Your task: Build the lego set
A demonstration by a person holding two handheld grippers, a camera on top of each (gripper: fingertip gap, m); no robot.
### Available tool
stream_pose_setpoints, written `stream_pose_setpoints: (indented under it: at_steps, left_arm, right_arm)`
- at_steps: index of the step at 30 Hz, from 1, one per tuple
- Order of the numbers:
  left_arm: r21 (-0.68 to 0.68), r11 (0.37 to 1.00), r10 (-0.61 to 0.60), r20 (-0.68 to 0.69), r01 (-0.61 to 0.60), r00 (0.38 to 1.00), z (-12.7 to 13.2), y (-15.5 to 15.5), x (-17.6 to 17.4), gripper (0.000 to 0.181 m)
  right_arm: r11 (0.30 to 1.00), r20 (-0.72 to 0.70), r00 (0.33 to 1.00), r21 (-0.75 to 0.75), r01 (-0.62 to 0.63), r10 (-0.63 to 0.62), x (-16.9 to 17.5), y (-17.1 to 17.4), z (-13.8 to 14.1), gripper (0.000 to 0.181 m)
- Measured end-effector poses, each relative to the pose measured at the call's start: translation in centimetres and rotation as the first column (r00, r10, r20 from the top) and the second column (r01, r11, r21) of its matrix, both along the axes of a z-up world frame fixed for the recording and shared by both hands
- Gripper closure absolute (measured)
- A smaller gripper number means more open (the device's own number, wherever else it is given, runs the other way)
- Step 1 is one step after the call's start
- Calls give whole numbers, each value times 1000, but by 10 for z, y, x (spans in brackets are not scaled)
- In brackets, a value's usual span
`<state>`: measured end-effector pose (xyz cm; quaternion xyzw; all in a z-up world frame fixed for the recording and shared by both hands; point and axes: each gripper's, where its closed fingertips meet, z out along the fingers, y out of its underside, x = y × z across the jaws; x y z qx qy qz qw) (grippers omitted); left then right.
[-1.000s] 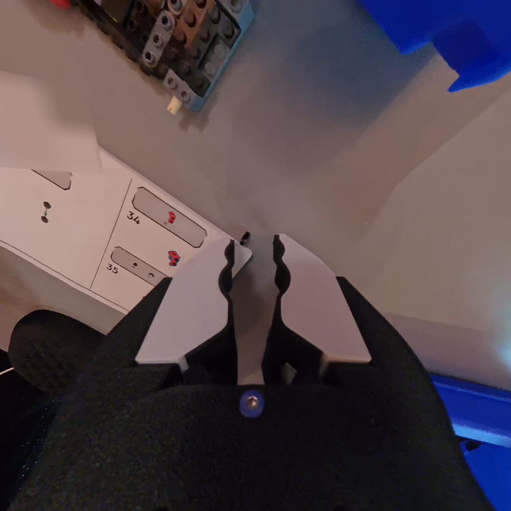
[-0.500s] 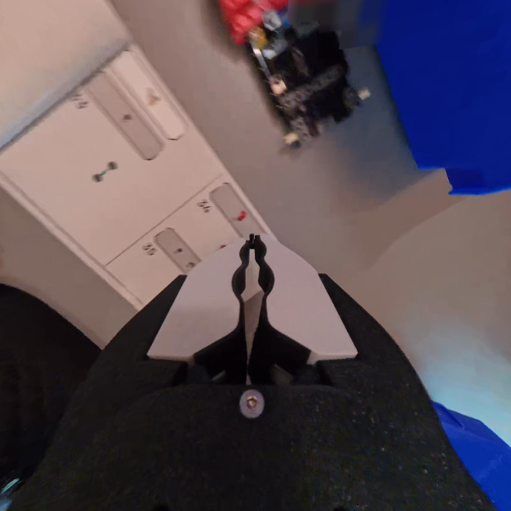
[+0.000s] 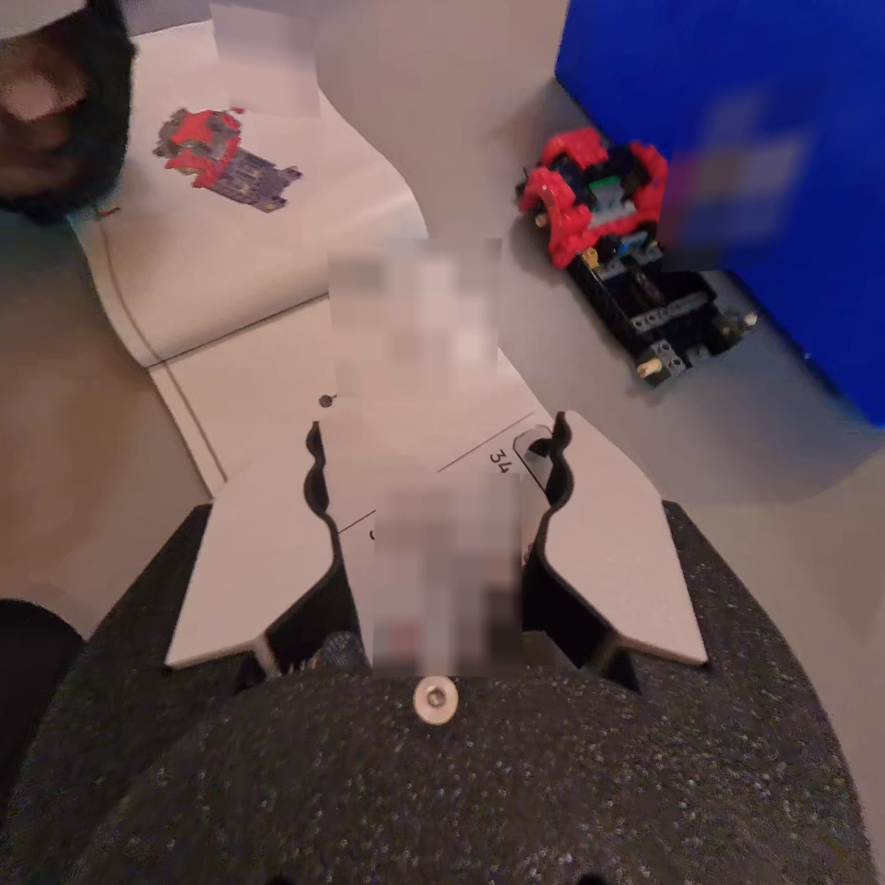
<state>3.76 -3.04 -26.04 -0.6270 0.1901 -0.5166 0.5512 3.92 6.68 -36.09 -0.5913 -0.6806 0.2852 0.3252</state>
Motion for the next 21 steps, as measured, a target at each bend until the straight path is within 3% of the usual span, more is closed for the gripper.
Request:
stream_pose_setpoints:
  at_steps: [3, 6, 9, 11, 21]
  left_arm:
    - [-7, 1000, -2, 10, 2, 1000, 0, 0, -1, 174]
    - [-8, 1000, -2, 32, 2, 999, 1, 1, -3, 174]
    - [-17, 1000, -1, 47, 1, 999, 1, 1, -4, 174]
    - [-14, 1000, 1, 52, 0, 999, 2, 1, -6, 174]
    - [15, 999, -49, 22, 48, 999, 1, -7, 4, 174]
  right_arm:
    - [996, 24, 996, -37, 83, -82, 2, 8, -3, 76]
    - [989, 47, 991, -75, 125, -122, 6, 10, -6, 73]
    - [951, 83, 951, -65, 303, -297, 12, 33, -12, 36]
    - [926, 129, 933, -135, 353, -337, 15, 38, -17, 36]
    - [926, 131, 932, -132, 354, -338, 16, 40, -18, 35]
